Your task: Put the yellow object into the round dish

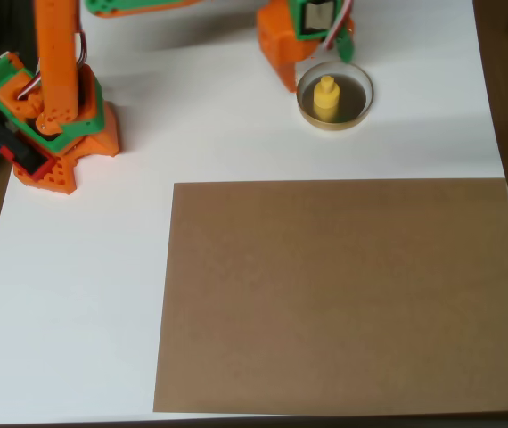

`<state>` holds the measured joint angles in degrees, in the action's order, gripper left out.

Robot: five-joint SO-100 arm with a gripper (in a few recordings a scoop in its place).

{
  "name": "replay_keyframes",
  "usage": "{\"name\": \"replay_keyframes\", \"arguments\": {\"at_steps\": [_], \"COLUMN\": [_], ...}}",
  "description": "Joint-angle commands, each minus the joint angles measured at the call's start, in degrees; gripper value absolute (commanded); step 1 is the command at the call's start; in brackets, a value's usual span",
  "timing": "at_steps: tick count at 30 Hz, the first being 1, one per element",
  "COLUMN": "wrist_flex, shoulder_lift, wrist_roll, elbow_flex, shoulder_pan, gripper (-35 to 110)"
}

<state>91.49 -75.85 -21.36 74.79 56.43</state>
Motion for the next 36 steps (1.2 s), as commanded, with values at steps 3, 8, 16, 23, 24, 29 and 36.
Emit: {"name": "replay_keyframes", "arguments": {"at_steps": [3, 8, 16, 23, 24, 29, 36], "wrist_flex": [-1.23, -1.32, -0.53, -2.2, -2.72, -7.12, -14.41], "shoulder_lift": [-19.51, -30.67, -45.26, -50.1, -50.27, -51.86, -53.09], "wrist_roll": [-4.04, -5.98, -8.53, -10.9, -11.16, -11.25, -4.92], "elbow_flex": [13.36, 23.12, 31.11, 33.05, 33.22, 36.39, 41.22], "shoulder_pan": [-2.37, -7.56, -21.27, -38.67, -41.22, -52.21, -61.08], "gripper": [27, 27, 27, 27, 27, 27, 26]}}
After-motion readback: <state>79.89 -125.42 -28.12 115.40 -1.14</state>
